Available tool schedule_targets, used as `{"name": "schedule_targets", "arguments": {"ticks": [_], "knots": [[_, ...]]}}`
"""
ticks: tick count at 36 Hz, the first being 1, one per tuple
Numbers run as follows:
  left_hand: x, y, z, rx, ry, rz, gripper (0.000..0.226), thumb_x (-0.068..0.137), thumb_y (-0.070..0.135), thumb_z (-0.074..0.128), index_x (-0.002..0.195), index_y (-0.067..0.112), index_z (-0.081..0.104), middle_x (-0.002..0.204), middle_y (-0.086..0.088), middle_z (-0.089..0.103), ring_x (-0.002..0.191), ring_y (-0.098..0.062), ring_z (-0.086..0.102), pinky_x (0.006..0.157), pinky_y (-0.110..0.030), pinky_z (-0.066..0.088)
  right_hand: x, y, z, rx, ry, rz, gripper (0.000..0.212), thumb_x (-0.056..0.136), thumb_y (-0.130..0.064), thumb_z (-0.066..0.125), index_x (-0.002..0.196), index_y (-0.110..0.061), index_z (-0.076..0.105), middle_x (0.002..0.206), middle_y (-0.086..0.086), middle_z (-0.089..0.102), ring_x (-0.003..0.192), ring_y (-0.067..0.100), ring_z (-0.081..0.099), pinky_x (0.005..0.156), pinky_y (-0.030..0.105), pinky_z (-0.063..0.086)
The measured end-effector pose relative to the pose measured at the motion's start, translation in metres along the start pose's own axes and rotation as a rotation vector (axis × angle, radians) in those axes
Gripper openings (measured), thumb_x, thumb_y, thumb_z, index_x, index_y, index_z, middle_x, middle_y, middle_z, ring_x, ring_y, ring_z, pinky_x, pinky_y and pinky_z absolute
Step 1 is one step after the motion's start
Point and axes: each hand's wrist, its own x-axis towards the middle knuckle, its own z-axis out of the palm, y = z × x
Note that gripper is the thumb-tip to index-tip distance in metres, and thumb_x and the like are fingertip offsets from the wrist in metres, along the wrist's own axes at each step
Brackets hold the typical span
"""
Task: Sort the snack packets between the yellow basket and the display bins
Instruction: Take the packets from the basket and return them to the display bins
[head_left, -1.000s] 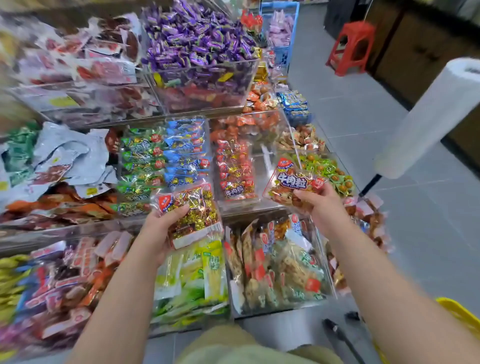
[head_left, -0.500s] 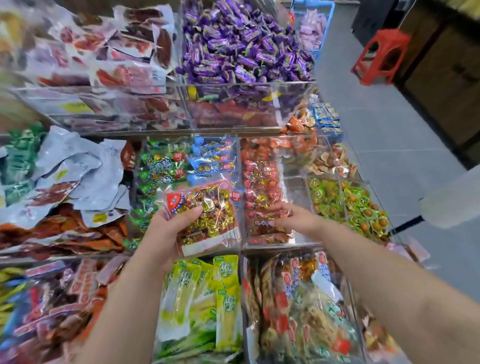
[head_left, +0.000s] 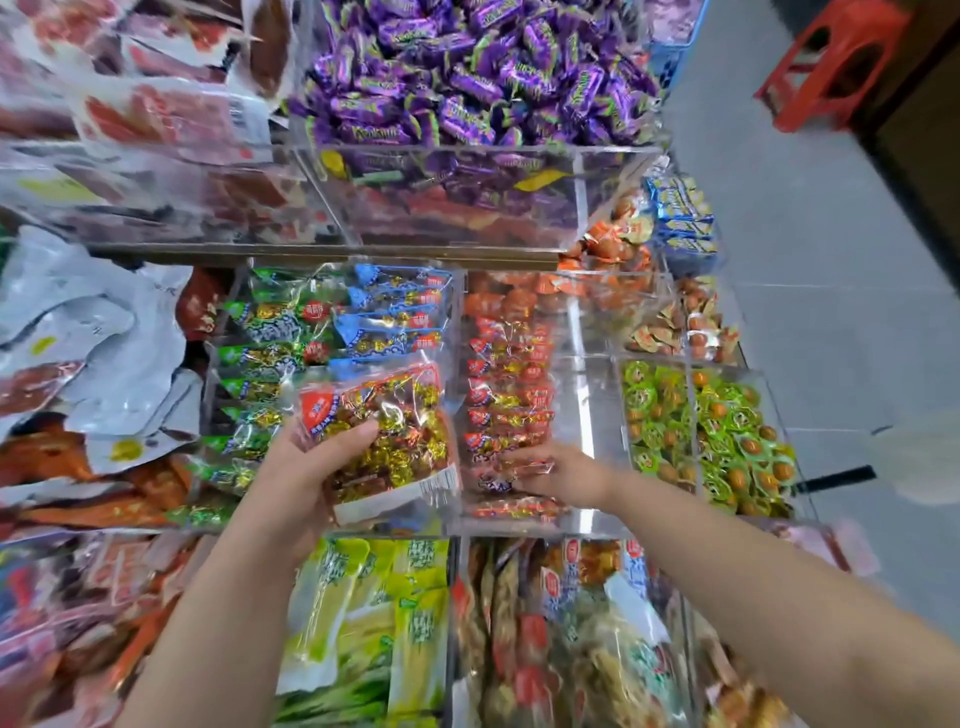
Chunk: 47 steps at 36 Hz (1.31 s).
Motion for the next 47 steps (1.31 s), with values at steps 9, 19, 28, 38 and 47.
{"name": "schedule_targets", "arguments": {"ticks": [9, 19, 28, 38, 47], "knots": [[0.006, -0.004, 0.006, -0.009, -0.03, 0.016, 0.04, 0.043, 0.023, 0.091, 0.078, 0.022, 0.072, 0.075, -0.004, 0.074, 0.065, -0.021, 0.073, 0.047, -0.031, 0.055, 0.008, -0.002, 0.003, 0.041, 0.078, 0.144, 0.057, 0.075, -0.026, 0.078, 0.128, -0.023, 0.058, 0.101, 0.0, 0.057, 0.055, 0.007, 0.052, 0.046, 0.012, 0.042], [0.002, -0.007, 0.014, -0.009, -0.025, 0.037, 0.055, 0.046, 0.027, 0.092, 0.091, 0.014, 0.065, 0.076, -0.005, 0.075, 0.067, -0.021, 0.073, 0.049, -0.031, 0.056, -0.013, 0.002, -0.011, 0.54, -0.104, 0.281, 0.052, 0.076, -0.04, 0.074, 0.117, -0.015, 0.054, 0.101, -0.002, 0.059, 0.09, 0.012, 0.057, 0.082, 0.03, 0.052], [0.001, -0.01, 0.007, -0.003, -0.039, 0.019, 0.025, 0.06, 0.015, 0.08, 0.079, 0.03, 0.074, 0.082, -0.002, 0.075, 0.073, -0.022, 0.074, 0.049, -0.036, 0.056, -0.009, -0.012, -0.008, 0.262, 0.043, 0.331, 0.054, 0.072, -0.024, 0.081, 0.12, -0.013, 0.058, 0.083, 0.0, 0.063, 0.073, 0.015, 0.065, 0.069, 0.029, 0.059], [0.006, -0.01, 0.012, -0.004, 0.009, 0.007, 0.021, 0.062, 0.021, 0.073, 0.082, 0.024, 0.069, 0.079, -0.004, 0.075, 0.07, -0.023, 0.073, 0.048, -0.035, 0.056, 0.015, -0.015, 0.015, -0.045, 0.264, 0.247, 0.032, 0.072, -0.039, 0.079, 0.099, -0.022, 0.071, 0.089, -0.008, 0.063, 0.077, 0.012, 0.056, 0.062, 0.02, 0.04], [0.009, -0.008, 0.016, -0.008, -0.001, 0.0, 0.028, 0.063, 0.022, 0.072, 0.089, 0.022, 0.065, 0.079, -0.003, 0.075, 0.07, -0.021, 0.073, 0.048, -0.034, 0.057, 0.0, -0.025, 0.003, 0.223, -0.027, 0.379, 0.022, 0.077, -0.02, 0.075, 0.094, -0.02, 0.061, 0.091, 0.001, 0.065, 0.079, 0.016, 0.061, 0.074, 0.028, 0.053]]}}
